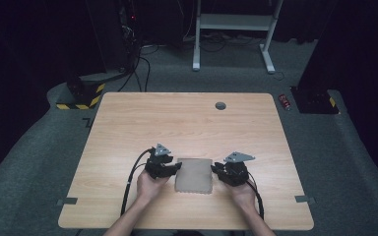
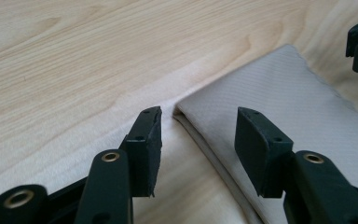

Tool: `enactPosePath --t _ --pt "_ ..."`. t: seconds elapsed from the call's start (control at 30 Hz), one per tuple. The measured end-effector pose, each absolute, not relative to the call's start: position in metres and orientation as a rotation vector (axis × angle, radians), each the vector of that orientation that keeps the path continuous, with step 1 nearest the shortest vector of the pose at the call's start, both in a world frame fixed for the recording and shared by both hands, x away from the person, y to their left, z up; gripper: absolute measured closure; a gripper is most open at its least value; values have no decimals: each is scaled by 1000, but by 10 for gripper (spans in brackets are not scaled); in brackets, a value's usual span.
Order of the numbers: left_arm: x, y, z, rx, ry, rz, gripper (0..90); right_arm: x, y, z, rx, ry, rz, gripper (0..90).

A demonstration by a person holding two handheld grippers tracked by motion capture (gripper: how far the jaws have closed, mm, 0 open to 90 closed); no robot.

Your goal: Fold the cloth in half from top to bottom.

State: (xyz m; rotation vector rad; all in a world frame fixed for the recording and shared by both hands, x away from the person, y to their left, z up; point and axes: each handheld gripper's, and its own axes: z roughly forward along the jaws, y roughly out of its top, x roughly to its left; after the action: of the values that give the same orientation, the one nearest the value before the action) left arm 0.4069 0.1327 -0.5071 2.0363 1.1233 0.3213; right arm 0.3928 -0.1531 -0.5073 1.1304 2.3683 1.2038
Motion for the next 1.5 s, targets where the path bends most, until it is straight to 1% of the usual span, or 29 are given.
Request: enactPosePath --t 0.1,0.43,0.57,0.7,0.73,0.87,1.0,1.1,1.17,1.5 --pt "416 132 -508 2023 1138 309 520 403 -152 -509 1173 2351 1189 729" --pt "431 124 -514 2106 1149 342 540 427 -137 -516 1226 2368 1134 688" --pt "435 121 -512 2154 1107 352 620 433 -135 -521 1236 2376 1113 712" --pt "433 117 -512 2178 1049 349 766 433 -132 -520 1199 2405 1088 835" --pt "433 117 -512 2179 1043 344 787 433 -131 -519 1182 2410 1084 857" --pt "435 119 -512 2165 1043 304 866 434 -129 -517 1147 2422 1059 882" --pt "438 124 -512 2109 1055 283 880 436 -127 -510 1113 2409 1054 887" --pt "443 124 -508 2110 1052 305 881 441 -125 -504 1115 2398 1052 887" --pt "447 123 -505 2104 1049 328 881 447 -124 -504 1112 2390 1037 886" --pt "464 118 -511 2078 1105 352 880 467 -120 -509 1173 2350 1006 885"
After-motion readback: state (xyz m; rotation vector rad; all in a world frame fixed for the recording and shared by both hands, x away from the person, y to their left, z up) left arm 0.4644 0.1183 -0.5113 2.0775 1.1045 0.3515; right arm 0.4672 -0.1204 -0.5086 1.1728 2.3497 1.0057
